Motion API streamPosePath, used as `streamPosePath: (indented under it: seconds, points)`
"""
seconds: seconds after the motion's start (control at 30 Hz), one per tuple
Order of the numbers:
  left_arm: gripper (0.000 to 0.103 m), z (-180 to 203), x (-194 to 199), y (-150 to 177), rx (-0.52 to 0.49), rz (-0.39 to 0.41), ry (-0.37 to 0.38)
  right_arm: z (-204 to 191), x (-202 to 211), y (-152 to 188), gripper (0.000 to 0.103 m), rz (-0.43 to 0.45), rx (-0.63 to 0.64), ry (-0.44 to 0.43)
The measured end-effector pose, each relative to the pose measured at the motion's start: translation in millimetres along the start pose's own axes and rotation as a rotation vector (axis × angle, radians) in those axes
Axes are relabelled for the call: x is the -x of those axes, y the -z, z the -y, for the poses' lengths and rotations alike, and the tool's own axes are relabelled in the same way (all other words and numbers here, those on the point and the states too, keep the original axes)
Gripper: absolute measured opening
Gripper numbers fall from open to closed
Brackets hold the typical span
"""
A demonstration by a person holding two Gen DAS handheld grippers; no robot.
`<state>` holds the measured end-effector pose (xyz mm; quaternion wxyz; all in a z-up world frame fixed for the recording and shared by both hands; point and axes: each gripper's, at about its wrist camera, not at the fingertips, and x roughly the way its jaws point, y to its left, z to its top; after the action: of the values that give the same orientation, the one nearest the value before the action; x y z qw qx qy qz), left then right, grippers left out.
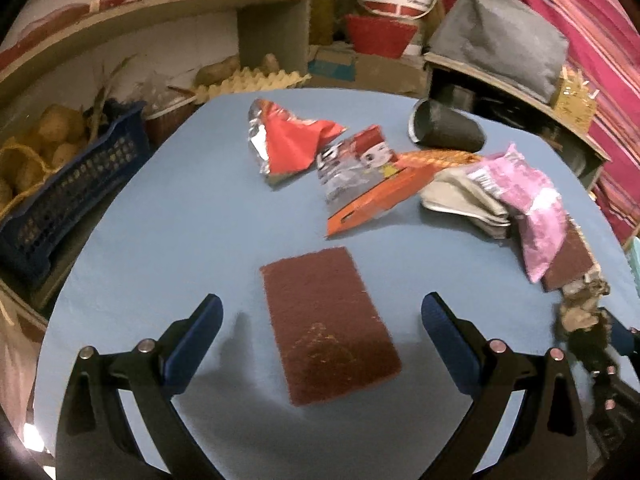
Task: Collect trash
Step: 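Grasp another crumpled brown paper with the right tool while the left tool grasps the maroon scouring pad, then lift both held items and carry them over the light blue basket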
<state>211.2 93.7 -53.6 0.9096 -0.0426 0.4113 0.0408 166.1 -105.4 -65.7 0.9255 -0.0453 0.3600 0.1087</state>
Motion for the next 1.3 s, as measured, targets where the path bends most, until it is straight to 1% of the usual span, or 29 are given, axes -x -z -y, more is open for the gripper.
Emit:
streamPosePath:
  seconds: [0.2,0.27,0.3,0.33,0.4,0.47,0.5,0.67,0.7,0.83,0.9,1.17,1.2,1.23,1.3]
  points:
    - [0.097,-3,-12,0,0.033,-0.052,0.002,7,5,-1,0.043,0.014,-0.004,0.000]
    - [0.094,-3,-14,0,0.037,-0.063,0.006,8,8,-1,0.036,0.019,-0.001,-0.005]
    - [0.090,-2,-15,0,0.039,-0.065,0.005,8,10,-1,0.035,0.023,0.002,-0.009]
    - [0.082,-2,-16,0,0.038,-0.068,-0.001,8,12,-1,0.035,0.030,0.004,-0.006]
    - [0.074,1,-17,0,0.024,-0.065,-0.019,8,15,-3,0.035,0.044,0.015,0.001]
    - [0.063,4,-16,0,0.011,-0.059,-0.020,10,17,-3,0.034,0.049,0.015,0.003]
    - [0.063,5,-16,0,0.003,-0.057,-0.021,11,17,-3,0.031,0.049,0.011,-0.001]
    - [0.062,1,-15,0,0.013,-0.055,-0.004,17,23,-5,0.031,0.063,0.006,-0.002]
    - [0.062,1,-14,1,0.015,-0.054,-0.001,18,24,-5,0.029,0.067,0.005,-0.002]
    - [0.062,0,-10,1,0.020,-0.048,0.008,24,26,-7,0.028,0.074,-0.007,-0.002]
    - [0.062,0,-5,0,0.018,-0.038,0.017,27,28,-8,0.025,0.078,-0.015,-0.004]
    - [0.062,4,20,-4,-0.010,0.040,0.026,47,30,-5,0.026,0.071,-0.049,0.006]
    - [0.062,4,23,-5,-0.013,0.048,0.025,50,30,-4,0.034,0.070,-0.054,0.012]
    - [0.062,4,24,-5,-0.016,0.055,0.024,51,30,-3,0.039,0.064,-0.058,0.014]
    - [0.062,5,27,-7,-0.021,0.064,0.024,54,29,0,0.067,0.059,-0.070,0.014]
